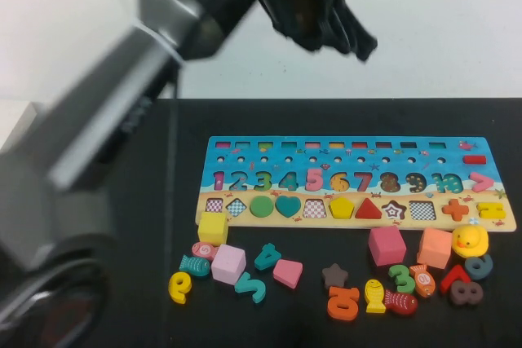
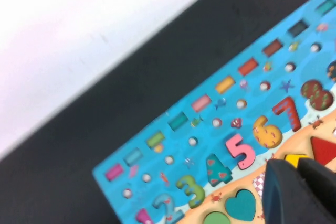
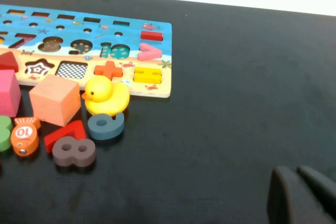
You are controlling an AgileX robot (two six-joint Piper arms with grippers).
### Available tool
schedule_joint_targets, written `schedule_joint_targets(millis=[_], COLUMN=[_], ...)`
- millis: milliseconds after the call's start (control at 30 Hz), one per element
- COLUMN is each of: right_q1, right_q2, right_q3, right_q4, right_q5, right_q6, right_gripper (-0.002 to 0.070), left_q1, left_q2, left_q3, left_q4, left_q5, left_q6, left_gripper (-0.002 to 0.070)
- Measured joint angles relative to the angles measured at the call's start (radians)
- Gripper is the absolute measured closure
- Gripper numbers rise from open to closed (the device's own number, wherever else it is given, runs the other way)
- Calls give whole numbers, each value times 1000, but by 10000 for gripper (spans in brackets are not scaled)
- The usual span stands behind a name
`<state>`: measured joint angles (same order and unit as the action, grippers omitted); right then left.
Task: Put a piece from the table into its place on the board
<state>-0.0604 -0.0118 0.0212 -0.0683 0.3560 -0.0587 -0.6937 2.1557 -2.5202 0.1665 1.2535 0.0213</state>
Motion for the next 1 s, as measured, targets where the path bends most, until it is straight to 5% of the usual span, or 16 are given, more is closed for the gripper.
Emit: schedule_joint_targets(millis=[600, 1000], right_q1=[0, 0], right_q2=[0, 0], right_q3=[0, 0], right_q4=[0, 0], right_q5=[0, 0], right_q6=[0, 0], right_gripper=[658, 658], left_q1=[-5, -5], left_q2=[-726, -1149], left_q3=[280, 673], left_q4=[280, 272], left_q5=[13, 1], left_q6=[9, -69], left_gripper=[675, 675])
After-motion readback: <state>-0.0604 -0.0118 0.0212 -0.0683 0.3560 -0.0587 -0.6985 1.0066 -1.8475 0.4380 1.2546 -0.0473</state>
